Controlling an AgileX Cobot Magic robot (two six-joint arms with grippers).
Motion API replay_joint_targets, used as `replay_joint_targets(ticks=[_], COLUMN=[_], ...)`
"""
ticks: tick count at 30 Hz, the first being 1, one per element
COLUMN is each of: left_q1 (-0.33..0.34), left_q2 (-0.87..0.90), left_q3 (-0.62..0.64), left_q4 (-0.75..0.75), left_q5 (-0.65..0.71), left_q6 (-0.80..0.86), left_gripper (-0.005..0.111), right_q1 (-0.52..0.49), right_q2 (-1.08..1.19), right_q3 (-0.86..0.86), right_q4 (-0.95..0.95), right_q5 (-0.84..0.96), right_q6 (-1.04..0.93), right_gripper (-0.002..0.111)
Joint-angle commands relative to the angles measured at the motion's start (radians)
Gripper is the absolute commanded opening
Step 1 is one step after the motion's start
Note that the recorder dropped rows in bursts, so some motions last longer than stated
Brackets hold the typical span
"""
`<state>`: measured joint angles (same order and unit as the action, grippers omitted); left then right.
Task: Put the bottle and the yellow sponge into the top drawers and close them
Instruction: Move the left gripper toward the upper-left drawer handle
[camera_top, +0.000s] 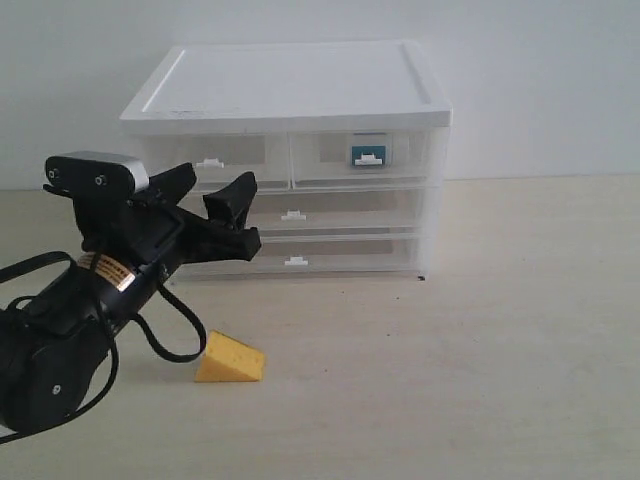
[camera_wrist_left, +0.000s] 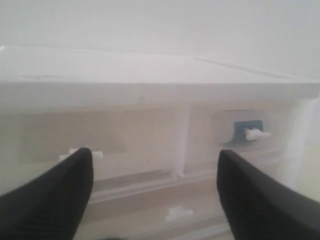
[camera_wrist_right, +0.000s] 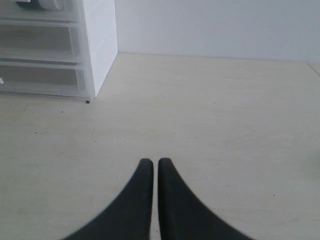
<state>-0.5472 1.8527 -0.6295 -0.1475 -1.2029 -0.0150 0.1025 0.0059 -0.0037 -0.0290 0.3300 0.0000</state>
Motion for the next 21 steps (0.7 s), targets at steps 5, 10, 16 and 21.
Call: replay_joint_targets(ticks=[5,10,16,21], left_q1=[-0.004,-0.004,-0.004,-0.004], left_q2=[0.053,0.088,0.133,0.146], left_q3=[-0.074,-0.117,-0.157,-0.180], left_q4=[-0.159,-0.226,-0.251,-0.284], left_q5=[0.017,0.016,0.016,0.015], left_q6=[0.123,0.166,0.171,0.171], left_gripper=[0.066,0.066,0.066,0.066], right_q1=[-0.001,-0.001,-0.001,-0.001], right_q2=[-0.006,-0.006,-0.006,-0.006], right_q3=[0.004,0.004,0.004,0.004], right_q4=[-0.002,-0.002,-0.002,-0.002], right_q5=[-0.007,-0.007,-0.007,-0.007], right_q6=[0.000,0.000,0.000,0.000], right_gripper=[0.001,0.001,0.001,0.001])
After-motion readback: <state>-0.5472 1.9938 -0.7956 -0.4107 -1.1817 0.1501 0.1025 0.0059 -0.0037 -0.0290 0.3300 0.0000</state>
